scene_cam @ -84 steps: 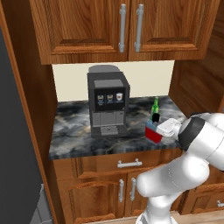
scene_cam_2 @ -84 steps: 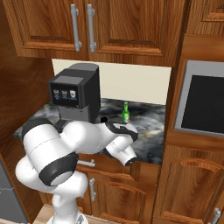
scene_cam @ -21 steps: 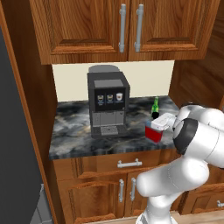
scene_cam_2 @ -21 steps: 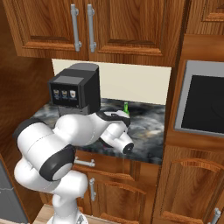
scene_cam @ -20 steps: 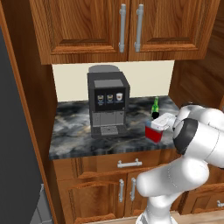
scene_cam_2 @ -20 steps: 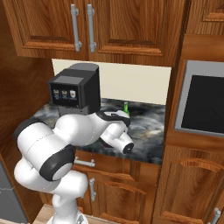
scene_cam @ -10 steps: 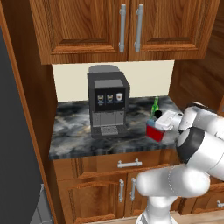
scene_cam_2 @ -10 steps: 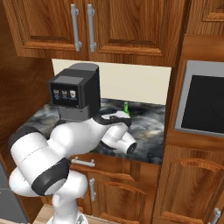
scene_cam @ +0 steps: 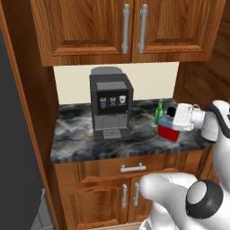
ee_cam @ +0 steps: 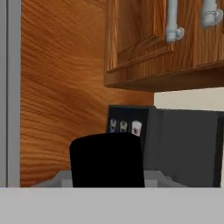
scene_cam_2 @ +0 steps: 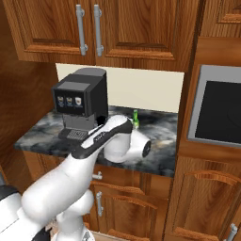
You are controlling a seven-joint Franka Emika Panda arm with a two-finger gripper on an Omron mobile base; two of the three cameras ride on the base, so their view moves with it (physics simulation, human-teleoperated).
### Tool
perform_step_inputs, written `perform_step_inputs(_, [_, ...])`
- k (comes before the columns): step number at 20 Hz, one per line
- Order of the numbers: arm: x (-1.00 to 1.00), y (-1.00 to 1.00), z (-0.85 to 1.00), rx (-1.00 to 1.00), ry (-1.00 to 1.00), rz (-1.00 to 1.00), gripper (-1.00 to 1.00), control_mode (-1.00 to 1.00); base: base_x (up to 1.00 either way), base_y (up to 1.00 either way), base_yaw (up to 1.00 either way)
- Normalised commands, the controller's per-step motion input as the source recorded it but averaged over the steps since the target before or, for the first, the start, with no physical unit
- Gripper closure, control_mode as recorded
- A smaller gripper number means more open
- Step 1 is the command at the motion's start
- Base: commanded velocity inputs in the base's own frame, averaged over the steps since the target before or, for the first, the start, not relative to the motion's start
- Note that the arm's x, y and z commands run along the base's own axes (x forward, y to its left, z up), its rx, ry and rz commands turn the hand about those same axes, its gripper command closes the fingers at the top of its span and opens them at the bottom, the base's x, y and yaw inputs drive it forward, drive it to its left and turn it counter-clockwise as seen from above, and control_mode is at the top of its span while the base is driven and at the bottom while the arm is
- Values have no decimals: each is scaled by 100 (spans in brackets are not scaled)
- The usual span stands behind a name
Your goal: Place the liquor and beer on the top shelf of the fridge to keep them out of children's reach, and place the sweet potato on lower shelves for easy access.
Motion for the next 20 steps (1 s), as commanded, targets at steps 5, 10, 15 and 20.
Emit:
perform_step_inputs(5, [-71,77,62,-14,0,6,100,-100,0,0,0])
perform_step_inputs(10, [-79,66,41,-2,2,4,100,-100,0,0,0])
perform_step_inputs(15, [-89,44,27,0,0,8,100,-100,0,0,0])
perform_step_inputs(20, [-44,0,40,0,-4,9,100,-100,0,0,0])
